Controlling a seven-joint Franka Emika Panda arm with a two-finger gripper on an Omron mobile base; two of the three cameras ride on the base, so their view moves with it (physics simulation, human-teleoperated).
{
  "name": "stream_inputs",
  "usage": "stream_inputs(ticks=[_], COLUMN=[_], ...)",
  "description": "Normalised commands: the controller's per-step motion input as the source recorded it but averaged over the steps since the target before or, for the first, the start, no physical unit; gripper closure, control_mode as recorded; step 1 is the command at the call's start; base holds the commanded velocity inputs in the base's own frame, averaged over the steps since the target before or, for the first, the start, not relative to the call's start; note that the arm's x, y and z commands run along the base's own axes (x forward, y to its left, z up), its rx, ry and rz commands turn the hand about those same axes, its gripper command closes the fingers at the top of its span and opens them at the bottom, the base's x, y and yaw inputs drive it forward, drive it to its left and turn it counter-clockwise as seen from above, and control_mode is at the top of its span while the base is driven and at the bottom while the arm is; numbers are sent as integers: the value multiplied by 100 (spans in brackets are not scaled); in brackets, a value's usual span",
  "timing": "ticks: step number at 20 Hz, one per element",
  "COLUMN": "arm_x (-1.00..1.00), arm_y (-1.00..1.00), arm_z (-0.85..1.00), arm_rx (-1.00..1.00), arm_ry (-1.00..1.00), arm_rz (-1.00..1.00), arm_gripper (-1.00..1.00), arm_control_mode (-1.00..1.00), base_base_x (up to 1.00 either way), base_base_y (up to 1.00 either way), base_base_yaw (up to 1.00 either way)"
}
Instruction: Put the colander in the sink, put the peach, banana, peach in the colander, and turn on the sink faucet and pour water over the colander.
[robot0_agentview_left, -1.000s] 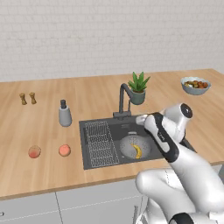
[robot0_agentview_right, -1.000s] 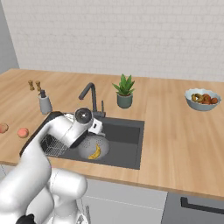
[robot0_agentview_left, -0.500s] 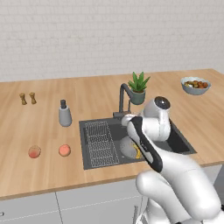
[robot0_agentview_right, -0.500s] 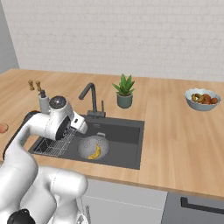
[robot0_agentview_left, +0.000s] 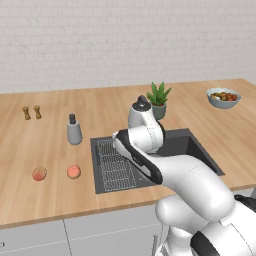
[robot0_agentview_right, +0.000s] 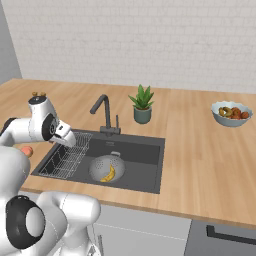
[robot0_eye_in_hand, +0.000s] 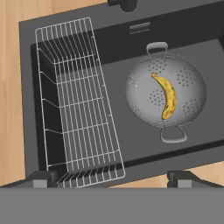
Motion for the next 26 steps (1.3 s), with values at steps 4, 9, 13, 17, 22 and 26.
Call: stream_inputs(ticks=[4,9,13,17,22,26], arm_x=[0,5,16,26,22,8], arm_y=[70,56,41,41,52,71], arm_z=[-11,-28,-17,0,0,1], arm_rx=[-4,-1,0,0,0,-3], arm_ry=[0,0,2,1,5,6], arm_rz=[2,16,27,33,28,17], arm_gripper=[-100,-100,-100,-100,-100,-100], arm_control_mode=[-100,-100,-100,-100,-100,-100], base_base_x=[0,0,0,0,0,0], base_base_y=[0,0,0,0,0,0], base_base_yaw=[0,0,0,0,0,0])
